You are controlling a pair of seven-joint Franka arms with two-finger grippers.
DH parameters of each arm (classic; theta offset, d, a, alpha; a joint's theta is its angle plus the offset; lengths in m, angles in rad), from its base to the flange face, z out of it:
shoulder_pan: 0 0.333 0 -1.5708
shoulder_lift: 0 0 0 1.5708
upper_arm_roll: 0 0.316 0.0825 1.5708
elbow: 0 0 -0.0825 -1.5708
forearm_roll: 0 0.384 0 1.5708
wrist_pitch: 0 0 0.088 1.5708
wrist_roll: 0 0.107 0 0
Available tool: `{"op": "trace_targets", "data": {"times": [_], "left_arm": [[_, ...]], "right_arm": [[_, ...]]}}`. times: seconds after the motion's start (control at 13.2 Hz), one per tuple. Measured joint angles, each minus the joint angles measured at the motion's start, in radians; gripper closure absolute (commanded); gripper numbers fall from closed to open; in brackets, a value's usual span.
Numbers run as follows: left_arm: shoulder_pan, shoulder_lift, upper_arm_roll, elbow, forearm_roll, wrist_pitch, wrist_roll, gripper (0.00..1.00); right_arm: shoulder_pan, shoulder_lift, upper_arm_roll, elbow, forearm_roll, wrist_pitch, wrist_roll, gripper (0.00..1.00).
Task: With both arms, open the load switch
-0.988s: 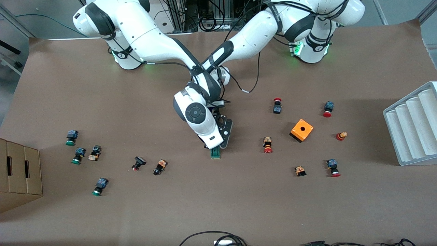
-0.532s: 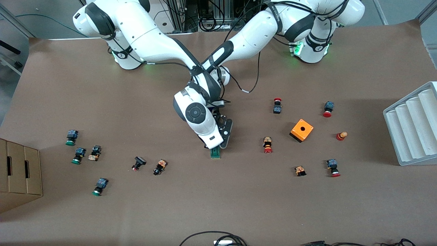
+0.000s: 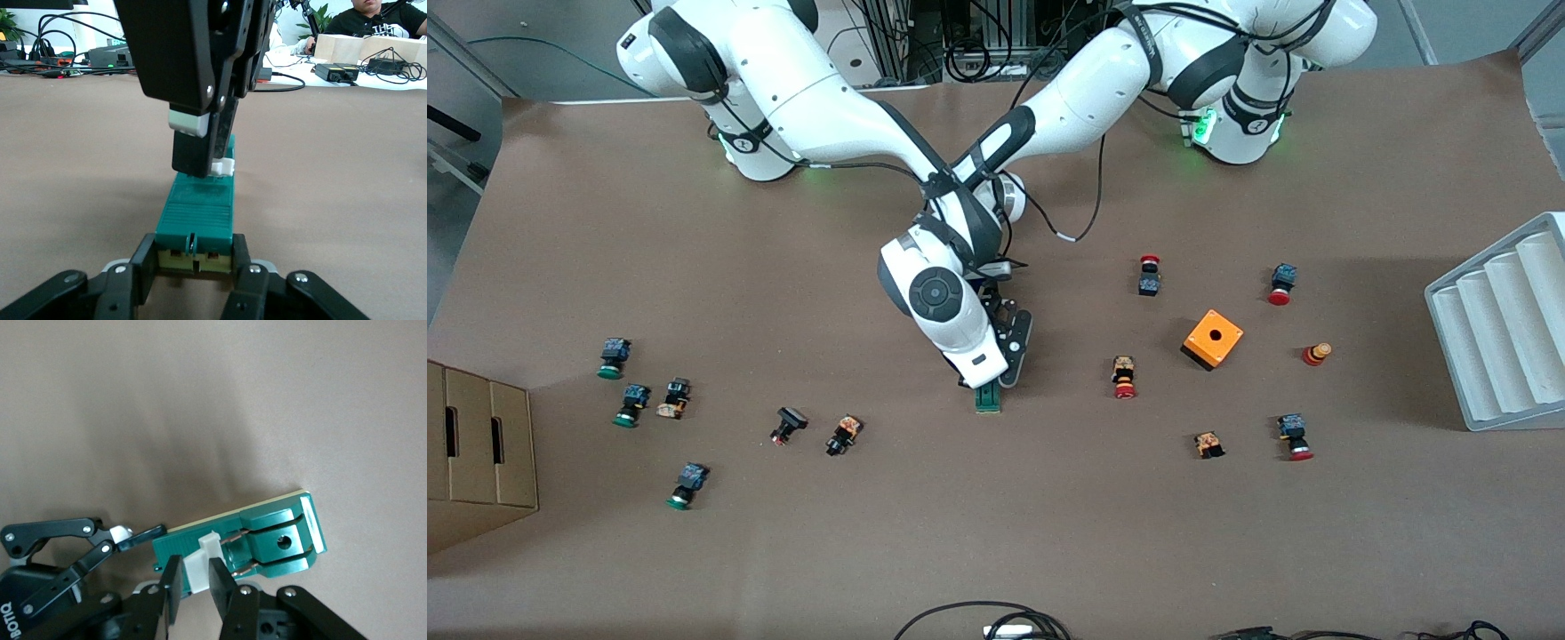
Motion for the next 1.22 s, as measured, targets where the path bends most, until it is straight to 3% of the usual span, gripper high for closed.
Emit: {"op": "trace_targets", "data": {"times": [0.76, 0.91, 0.99, 1.06, 1.22], "left_arm": [[0.000, 0.000, 0.000, 0.000, 0.000, 0.000, 0.000, 0.94], [0.000, 0.000, 0.000, 0.000, 0.000, 0.000, 0.000, 0.94], [0.000, 0.000, 0.000, 0.000, 0.000, 0.000, 0.000, 0.94], [0.000, 0.000, 0.000, 0.000, 0.000, 0.000, 0.000, 0.94], [0.000, 0.000, 0.000, 0.000, 0.000, 0.000, 0.000, 0.94]], "right_arm": [[0.000, 0.004, 0.000, 0.000, 0.000, 0.004, 0.000, 0.70], [-0.002, -0.003, 0.000, 0.000, 0.000, -0.001, 0.000, 0.47], [-0.004, -0.008, -0.001, 0.000, 0.000, -0.005, 0.000, 0.11], [-0.007, -0.013, -0.002, 0.001, 0.000, -0.006, 0.000, 0.00], [-0.015, -0.029, -0.003, 0.001, 0.000, -0.019, 0.000, 0.00]]}}
